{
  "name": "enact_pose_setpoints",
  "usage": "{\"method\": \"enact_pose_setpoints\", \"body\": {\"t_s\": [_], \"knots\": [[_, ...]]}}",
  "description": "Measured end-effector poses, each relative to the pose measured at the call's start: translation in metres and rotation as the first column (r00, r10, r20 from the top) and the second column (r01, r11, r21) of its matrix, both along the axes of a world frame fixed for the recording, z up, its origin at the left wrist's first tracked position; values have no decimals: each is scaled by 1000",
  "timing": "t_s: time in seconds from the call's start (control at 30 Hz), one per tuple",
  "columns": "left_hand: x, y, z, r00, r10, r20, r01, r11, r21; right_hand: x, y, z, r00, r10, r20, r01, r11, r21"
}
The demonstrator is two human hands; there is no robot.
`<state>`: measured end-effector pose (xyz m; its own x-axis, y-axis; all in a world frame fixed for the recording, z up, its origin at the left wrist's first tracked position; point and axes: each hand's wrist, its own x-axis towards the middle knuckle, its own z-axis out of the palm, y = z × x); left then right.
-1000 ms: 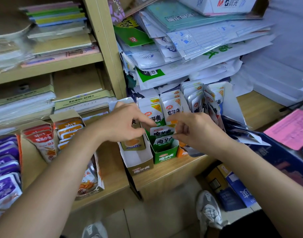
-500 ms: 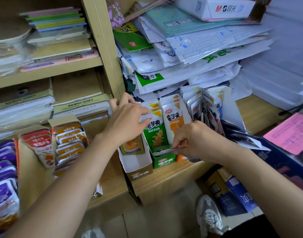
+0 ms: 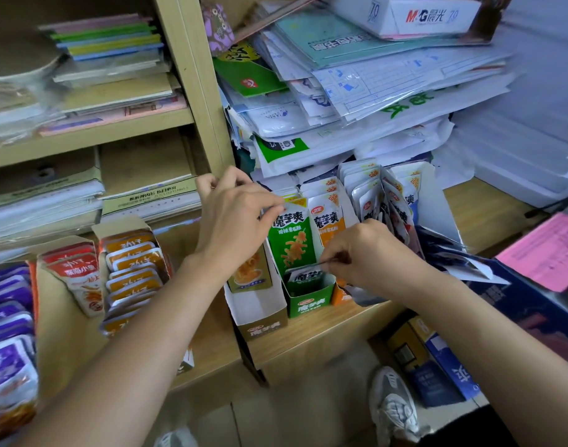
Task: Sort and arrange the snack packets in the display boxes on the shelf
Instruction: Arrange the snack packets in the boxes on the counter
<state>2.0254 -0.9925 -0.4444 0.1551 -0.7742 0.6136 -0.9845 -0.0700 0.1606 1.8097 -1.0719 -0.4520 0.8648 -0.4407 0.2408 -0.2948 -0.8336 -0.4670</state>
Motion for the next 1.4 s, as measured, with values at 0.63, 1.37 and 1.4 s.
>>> {"method": "enact_pose_setpoints", "body": {"t_s": [0.63, 1.37, 1.4], "knots": [[9, -5, -2, 999, -28, -31, 36, 955, 295, -1, -1, -5, 998, 54, -16, -54, 998, 20], [14, -8, 10, 955, -152, -255, 173, 983, 64, 39, -12, -21, 975, -146, 165, 184, 952, -244], [14, -8, 9, 947, -169, -272, 199, 976, 86, 40, -13, -22, 974, -164, 154, 199, 949, -245]]}}
